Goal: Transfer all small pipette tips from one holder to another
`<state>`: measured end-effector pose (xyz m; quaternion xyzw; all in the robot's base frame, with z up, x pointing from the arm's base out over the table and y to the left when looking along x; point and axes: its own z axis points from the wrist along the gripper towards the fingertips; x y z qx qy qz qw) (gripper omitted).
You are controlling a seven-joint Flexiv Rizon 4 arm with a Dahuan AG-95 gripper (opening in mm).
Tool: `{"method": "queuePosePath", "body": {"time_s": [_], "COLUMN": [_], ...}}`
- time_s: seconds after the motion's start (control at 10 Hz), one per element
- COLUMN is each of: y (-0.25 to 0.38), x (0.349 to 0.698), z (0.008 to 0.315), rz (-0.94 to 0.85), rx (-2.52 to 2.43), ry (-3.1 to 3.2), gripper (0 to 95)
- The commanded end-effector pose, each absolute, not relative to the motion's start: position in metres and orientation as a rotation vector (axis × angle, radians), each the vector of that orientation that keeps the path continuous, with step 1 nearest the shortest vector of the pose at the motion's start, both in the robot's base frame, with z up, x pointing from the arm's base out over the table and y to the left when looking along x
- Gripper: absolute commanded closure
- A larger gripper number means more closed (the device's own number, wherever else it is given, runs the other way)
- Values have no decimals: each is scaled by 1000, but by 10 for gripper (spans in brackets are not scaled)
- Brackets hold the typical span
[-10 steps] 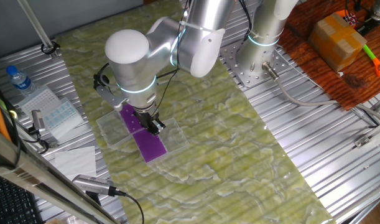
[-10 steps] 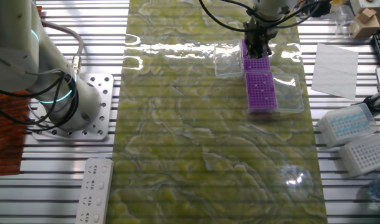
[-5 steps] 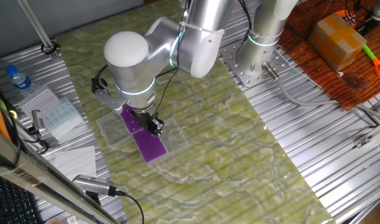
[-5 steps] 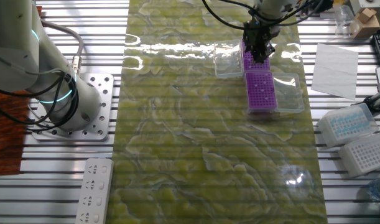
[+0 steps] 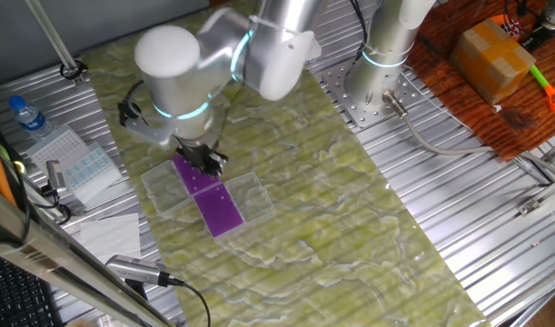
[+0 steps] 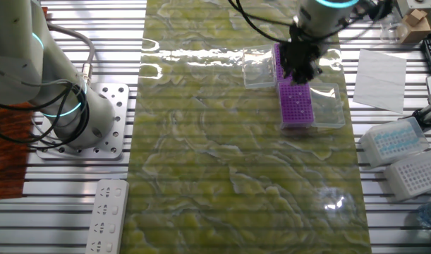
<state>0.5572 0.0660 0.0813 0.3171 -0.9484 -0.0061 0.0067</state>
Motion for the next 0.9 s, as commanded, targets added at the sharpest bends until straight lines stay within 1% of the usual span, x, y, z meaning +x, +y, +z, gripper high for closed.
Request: {"method": "queuePosePath", "body": {"time_s": [0.1, 0.5, 0.6, 0.9], "y": [52, 52, 51, 51], "x": [559, 560, 561, 561], "z": [75, 69, 62, 56], "rz": [-17, -11, -9, -9], "rx": [1045, 1054, 1069, 1082], "ry": [-2962, -2969, -2978, -2983], "gripper": [760, 760, 760, 760]}}
